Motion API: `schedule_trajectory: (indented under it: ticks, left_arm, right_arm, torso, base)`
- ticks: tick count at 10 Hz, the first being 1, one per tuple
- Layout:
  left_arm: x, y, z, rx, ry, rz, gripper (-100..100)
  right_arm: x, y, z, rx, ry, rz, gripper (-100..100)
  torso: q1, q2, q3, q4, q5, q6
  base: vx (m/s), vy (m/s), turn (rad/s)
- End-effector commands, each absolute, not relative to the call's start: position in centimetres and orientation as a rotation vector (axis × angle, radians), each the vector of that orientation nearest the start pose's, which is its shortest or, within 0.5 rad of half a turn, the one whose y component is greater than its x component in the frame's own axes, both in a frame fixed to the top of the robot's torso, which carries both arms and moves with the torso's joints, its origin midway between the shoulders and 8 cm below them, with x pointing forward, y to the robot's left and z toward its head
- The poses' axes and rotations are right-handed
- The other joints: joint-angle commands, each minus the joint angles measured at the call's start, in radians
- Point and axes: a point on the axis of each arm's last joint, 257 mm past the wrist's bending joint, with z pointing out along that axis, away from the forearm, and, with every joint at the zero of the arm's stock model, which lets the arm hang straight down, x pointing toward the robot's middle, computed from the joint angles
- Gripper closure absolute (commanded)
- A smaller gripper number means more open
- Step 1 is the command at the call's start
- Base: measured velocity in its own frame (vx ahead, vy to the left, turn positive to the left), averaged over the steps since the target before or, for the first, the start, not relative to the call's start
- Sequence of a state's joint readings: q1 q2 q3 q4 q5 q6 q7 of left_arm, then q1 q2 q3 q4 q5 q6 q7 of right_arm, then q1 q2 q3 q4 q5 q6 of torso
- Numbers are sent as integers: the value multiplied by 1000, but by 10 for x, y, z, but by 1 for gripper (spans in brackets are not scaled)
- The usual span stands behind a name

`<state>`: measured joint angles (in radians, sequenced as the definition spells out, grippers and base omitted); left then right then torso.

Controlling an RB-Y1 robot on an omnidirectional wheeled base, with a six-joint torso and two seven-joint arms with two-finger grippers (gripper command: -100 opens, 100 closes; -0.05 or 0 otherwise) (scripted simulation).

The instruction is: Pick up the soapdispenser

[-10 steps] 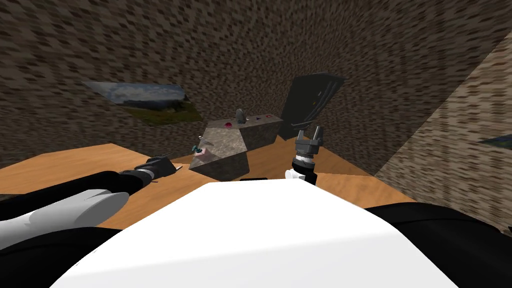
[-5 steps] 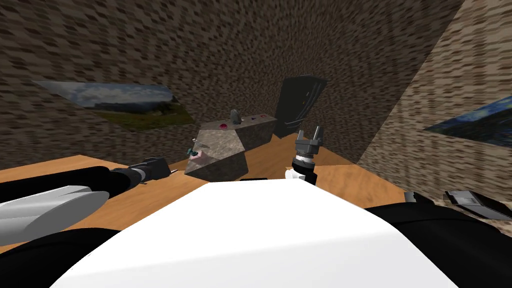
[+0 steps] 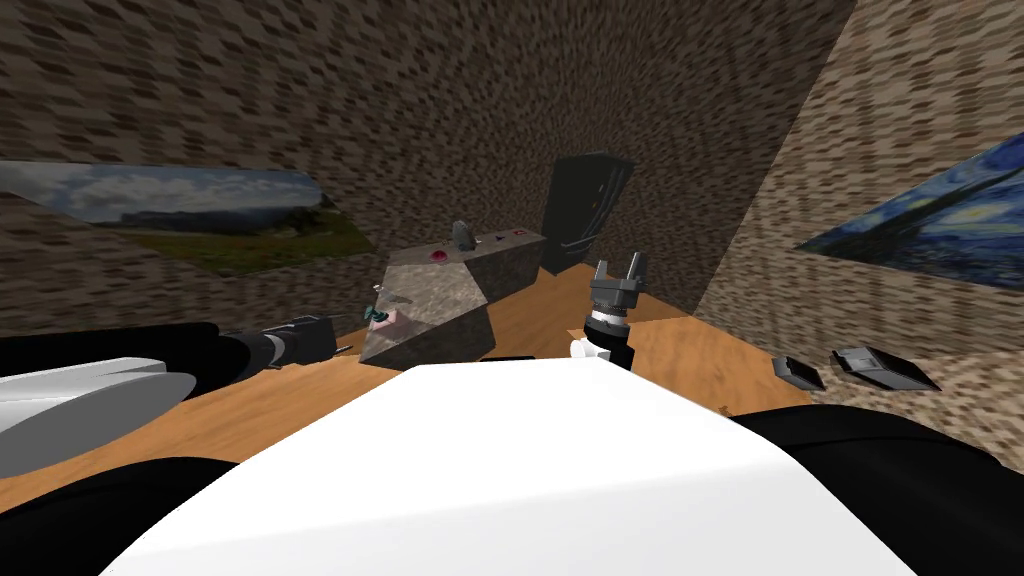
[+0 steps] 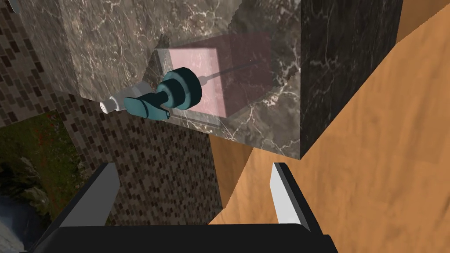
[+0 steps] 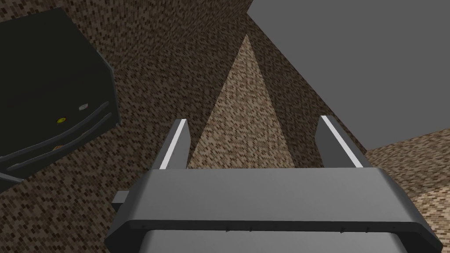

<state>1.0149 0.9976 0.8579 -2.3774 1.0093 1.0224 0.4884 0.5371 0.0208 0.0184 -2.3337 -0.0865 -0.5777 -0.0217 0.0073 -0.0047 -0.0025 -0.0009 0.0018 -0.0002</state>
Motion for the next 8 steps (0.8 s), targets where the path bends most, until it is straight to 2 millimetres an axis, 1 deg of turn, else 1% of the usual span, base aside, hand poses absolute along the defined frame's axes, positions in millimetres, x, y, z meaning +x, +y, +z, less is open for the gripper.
schedule_trajectory:
  ticks: [1, 8]
  left_arm:
    - [239, 524, -160, -2070, 1455, -432, -100]
    - [223, 511, -164, -2166, 1571, -322, -100]
  right_arm:
    - [315, -287, 50, 655, 463, 1398, 0]
    - [315, -287, 50, 655, 463, 1398, 0]
  torso:
    - [0, 0, 0, 0, 0, 0]
    - [-1, 0, 0, 0, 0, 0]
  base:
    - [43, 59, -144]
    - [39, 56, -112]
